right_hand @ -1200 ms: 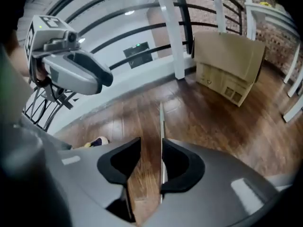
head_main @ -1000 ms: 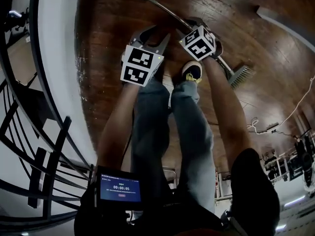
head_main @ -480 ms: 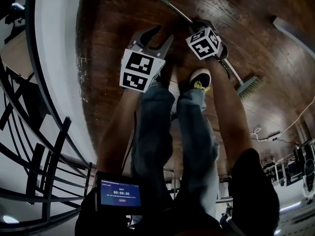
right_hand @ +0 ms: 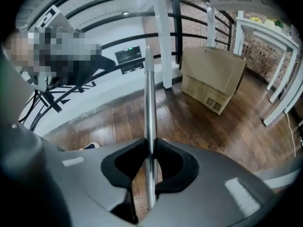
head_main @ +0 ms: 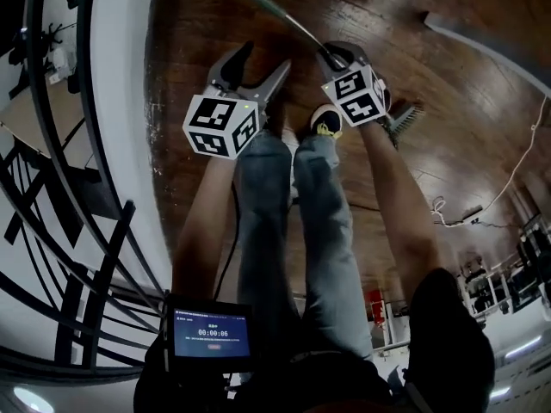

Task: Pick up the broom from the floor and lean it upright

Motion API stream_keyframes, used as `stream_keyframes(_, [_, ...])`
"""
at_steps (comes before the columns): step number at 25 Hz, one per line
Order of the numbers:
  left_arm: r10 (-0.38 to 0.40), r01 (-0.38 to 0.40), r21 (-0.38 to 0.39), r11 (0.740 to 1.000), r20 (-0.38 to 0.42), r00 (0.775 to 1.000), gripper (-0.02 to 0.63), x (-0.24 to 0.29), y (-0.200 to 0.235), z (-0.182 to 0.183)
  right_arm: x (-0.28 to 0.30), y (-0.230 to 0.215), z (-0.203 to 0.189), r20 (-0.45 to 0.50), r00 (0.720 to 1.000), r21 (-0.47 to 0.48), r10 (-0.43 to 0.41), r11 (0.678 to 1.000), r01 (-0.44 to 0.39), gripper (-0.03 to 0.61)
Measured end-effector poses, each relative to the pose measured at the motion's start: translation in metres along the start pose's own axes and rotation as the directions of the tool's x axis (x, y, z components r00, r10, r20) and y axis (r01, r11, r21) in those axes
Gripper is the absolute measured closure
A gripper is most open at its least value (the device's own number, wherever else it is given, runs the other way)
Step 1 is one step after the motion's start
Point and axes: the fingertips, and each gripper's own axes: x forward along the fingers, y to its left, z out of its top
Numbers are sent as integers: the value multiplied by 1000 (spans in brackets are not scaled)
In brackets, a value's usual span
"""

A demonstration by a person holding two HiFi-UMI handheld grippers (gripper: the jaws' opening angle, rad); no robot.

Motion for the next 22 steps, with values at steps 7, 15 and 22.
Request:
stream_keyframes(7, [-101,99,32,995,81,992,262,-5,-75,74,-106,19,56,202,979,-20,20,1000,-16,503])
stream_keyframes(15, [-236,182,201,962,291,927,482,-16,-163,156,-191,-1,90,419,907,27,-37,999,28,505])
stream_keyframes(22, [-308,209,303,930,327,894,500,-27,-228,225,-254,-32,129,554,826,96,-100,994,57,506])
